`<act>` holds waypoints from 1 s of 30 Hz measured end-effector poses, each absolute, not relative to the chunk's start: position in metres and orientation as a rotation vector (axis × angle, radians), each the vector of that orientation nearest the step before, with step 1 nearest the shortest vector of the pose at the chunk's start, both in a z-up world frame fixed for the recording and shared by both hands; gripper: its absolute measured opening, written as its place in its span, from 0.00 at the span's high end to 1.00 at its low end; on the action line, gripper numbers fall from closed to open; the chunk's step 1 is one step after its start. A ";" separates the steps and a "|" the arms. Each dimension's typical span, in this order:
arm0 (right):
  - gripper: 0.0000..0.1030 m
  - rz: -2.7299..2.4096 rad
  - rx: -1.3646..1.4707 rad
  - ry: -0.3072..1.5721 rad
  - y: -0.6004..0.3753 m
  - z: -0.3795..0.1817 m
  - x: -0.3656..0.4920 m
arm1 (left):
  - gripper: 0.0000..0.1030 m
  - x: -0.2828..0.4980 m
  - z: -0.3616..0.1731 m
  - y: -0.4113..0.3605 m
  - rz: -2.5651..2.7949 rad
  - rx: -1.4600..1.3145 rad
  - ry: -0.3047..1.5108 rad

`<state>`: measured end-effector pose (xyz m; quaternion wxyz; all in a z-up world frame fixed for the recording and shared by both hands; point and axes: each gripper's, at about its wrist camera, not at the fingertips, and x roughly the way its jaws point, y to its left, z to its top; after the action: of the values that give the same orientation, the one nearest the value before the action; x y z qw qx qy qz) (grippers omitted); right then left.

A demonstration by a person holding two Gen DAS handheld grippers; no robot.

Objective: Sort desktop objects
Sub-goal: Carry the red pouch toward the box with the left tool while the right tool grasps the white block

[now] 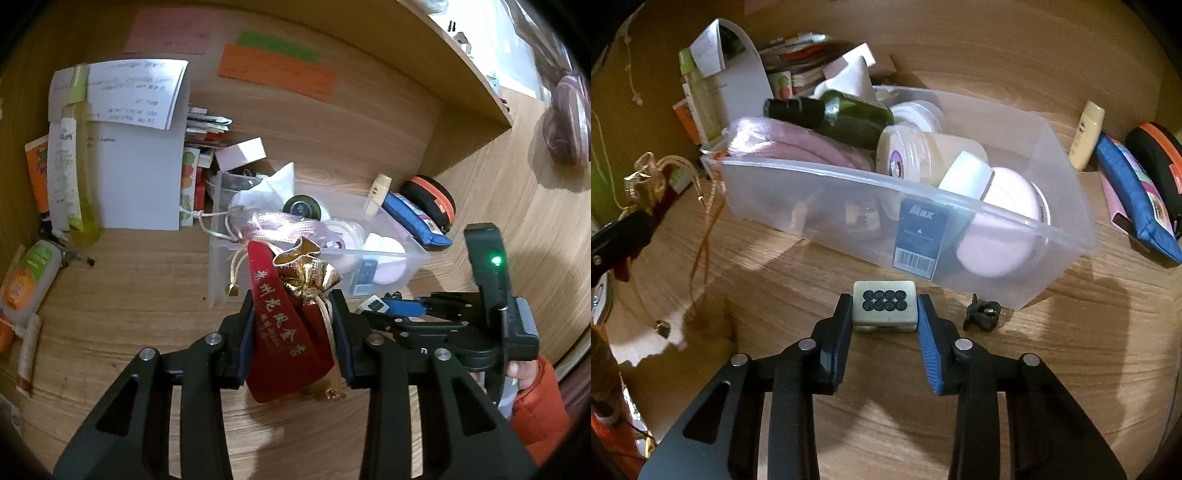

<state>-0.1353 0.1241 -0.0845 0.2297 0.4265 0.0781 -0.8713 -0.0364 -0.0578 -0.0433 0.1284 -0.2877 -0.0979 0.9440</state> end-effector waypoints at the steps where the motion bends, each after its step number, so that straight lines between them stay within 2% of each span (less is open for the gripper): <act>1: 0.70 -2.404 1.157 0.212 0.125 -0.081 -0.133 | 0.65 -0.037 -0.043 -0.056 2.747 -0.836 -0.280; 12: 0.70 -2.423 0.972 0.153 0.140 -0.039 -0.110 | 0.64 -0.042 -0.019 -0.043 2.780 -0.764 -0.259; 18: 0.70 -2.466 0.865 0.183 0.155 -0.014 -0.105 | 0.64 -0.051 -0.002 -0.038 2.835 -0.734 -0.152; 30: 0.70 -2.522 0.819 0.111 0.184 0.008 -0.126 | 0.64 -0.082 0.043 -0.037 2.796 -0.622 -0.149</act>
<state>-0.1262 0.1841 0.0078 0.2415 0.2995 0.0407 -0.9221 -0.0822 -0.0370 0.0429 0.1365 -0.2148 -0.0513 0.9657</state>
